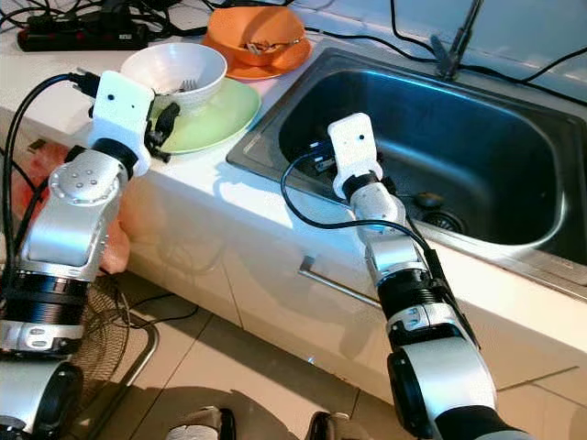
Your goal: Kitchen organization
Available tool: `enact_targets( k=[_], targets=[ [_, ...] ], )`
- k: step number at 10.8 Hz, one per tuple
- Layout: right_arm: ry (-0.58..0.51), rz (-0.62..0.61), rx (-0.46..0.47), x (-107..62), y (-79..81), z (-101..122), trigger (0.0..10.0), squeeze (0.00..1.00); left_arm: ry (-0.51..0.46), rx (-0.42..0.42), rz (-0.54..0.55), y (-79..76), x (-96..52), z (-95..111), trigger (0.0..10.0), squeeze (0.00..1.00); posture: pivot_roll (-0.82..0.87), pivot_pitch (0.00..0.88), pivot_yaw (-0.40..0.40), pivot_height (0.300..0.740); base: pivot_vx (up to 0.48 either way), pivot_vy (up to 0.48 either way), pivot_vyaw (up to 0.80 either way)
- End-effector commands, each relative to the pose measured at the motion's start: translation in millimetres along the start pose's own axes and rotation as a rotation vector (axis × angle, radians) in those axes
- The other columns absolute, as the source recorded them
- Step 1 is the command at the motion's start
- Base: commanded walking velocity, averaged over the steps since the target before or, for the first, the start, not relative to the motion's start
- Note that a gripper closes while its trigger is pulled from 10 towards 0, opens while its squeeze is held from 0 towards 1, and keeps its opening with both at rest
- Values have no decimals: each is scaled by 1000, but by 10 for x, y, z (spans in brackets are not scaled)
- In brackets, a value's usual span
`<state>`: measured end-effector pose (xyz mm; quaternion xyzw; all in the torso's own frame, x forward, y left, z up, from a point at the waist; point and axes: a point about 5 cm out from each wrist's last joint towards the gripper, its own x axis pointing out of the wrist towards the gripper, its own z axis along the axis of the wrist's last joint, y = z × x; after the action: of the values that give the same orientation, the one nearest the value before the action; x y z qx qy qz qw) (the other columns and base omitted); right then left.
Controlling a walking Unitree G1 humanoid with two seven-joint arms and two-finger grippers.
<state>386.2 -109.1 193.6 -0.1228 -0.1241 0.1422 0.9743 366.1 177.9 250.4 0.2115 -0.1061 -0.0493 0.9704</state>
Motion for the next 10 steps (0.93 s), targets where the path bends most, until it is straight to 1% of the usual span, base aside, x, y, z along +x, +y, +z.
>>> enact_targets(
  k=[1, 2, 3, 5, 7, 9, 10],
  targets=[
    [-8, -3, 17, 11, -9, 16, 10000, 0, 2, 2, 5, -27, -10, -52, 10000, 0, 114, 111, -48, 740, 0, 0, 0],
    [-9, -5, 19, 9, -10, 17, 10000, 0, -34, -7, 17, -73, 11, -47, 10000, 0, 110, 113, -48, 740, 0, 0, 0],
    [-8, -7, 19, 4, -14, 12, 10000, 0, -48, 0, 33, -94, 32, -51, 10000, 0, 108, 114, -49, 740, 0, 0, 0],
    [-8, -9, 19, 2, -21, 14, 10000, 0, -44, 10, 44, -150, 118, -73, 10000, 0, 103, 117, -49, 740, 0, 0, 0],
    [-8, -11, 19, -1, -24, 13, 10000, 0, -65, 41, 72, -148, 196, -55, 10000, 0, 100, 117, -49, 740, 0, 0, 0],
    [-8, -11, 21, -2, -21, 10, 10000, 0, -91, 39, 94, -122, 239, -6, 10000, 0, 102, 116, -49, 740, 0, 0, 0],
    [-7, -10, 21, -1, -17, 9, 10000, 0, -87, 44, 98, -127, 271, -14, 10000, 0, 100, 117, -49, 740, 0, 0, 0]
  ],
)
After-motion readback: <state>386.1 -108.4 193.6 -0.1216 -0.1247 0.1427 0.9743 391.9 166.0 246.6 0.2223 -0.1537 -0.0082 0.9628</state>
